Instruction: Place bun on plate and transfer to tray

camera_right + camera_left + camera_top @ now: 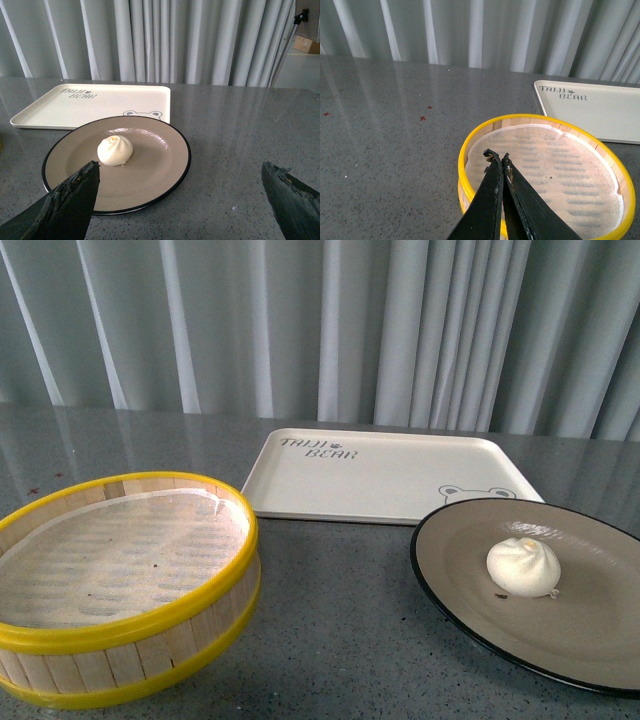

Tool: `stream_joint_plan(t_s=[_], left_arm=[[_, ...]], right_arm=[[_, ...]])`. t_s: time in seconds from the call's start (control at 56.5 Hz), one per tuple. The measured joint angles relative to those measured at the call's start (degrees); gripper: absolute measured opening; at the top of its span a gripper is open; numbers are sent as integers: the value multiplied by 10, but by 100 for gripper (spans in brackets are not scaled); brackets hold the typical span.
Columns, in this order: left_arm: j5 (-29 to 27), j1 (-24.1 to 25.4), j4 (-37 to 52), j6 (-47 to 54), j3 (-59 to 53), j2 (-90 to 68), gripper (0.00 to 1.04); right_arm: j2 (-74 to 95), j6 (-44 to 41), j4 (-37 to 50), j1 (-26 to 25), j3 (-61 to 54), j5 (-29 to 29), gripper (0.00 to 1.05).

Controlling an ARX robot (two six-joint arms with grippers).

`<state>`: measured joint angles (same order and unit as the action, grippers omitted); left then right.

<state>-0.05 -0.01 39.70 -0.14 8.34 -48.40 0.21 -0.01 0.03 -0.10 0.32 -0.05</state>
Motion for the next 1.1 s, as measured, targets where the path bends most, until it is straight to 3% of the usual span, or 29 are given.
stream_joint_plan(t_s=[0.584,1.097], left_arm=[[0,0,-80,0,-68,163,4],[0,0,-230,0,-68,319,4]], right_arm=[[0,0,0,0,0,0,96],[0,0,0,0,0,0,96]])
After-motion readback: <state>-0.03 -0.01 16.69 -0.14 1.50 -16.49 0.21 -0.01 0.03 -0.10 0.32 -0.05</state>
